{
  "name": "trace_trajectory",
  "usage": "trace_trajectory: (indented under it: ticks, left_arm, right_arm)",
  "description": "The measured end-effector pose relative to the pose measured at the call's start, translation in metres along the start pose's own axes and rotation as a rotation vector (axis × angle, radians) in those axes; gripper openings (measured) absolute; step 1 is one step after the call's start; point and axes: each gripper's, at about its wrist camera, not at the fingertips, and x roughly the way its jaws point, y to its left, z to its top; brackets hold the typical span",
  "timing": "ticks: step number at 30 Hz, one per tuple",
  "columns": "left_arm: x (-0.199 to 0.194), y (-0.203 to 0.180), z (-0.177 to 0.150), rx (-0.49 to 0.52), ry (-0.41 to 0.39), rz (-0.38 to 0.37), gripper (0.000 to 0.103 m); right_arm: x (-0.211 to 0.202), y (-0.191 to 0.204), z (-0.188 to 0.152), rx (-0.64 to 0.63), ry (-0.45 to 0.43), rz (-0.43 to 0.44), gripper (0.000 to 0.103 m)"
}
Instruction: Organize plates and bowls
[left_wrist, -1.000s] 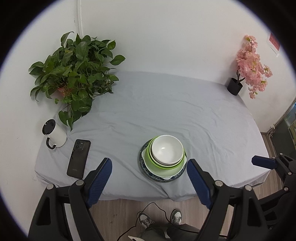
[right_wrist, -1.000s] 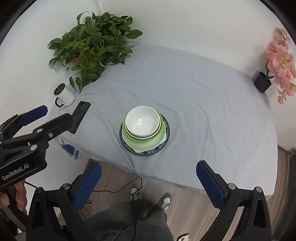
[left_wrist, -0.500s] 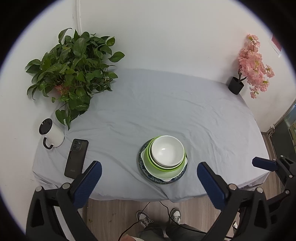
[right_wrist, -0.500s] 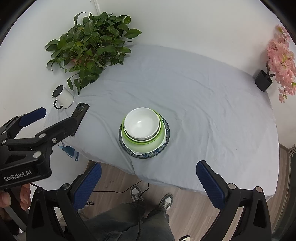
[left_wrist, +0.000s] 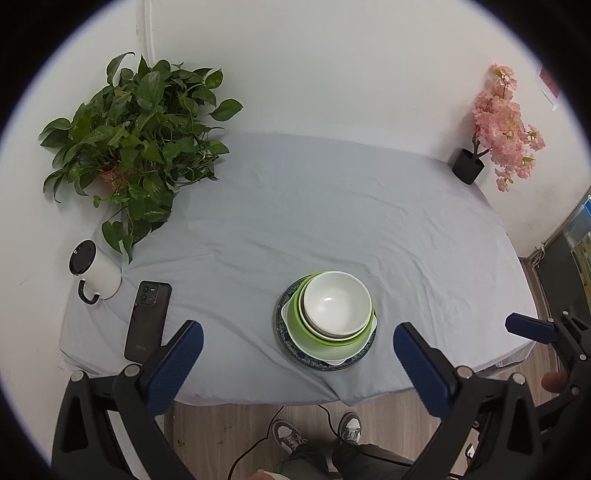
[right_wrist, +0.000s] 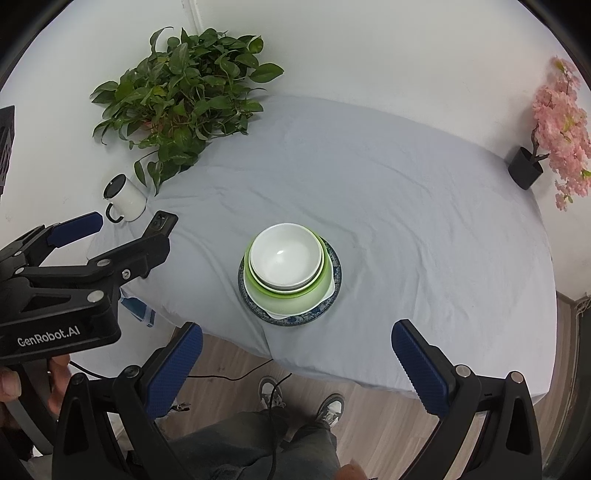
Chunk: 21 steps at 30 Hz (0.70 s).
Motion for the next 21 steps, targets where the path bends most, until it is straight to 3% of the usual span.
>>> trace_trajectory:
  ticks: [4, 11, 16, 21]
  left_arm:
    - [0.002, 0.006, 0.001, -0.002, -0.009, 0.004, 0.102]
    - [0.009, 0.017, 0.002, -0.001, -0.003, 0.028, 0.102]
    - [0.013, 0.019, 0.003, 0.006, -0.014, 0.070, 0.102]
    - [0.024, 0.016, 0.007, 0.022, -0.009, 0.058, 0.102]
  right_arm:
    - [0.007, 0.003, -0.003, 0.023, 0.000, -0.037, 0.103]
    - [0.015, 0.016, -0.002, 0.015, -0.011, 0.039, 0.103]
    - [0.024, 0.019, 0.002, 0.031, -0.004, 0.036, 0.103]
    - [0.035, 0.013, 0.003, 0.061, -0.003, 0.001, 0.103]
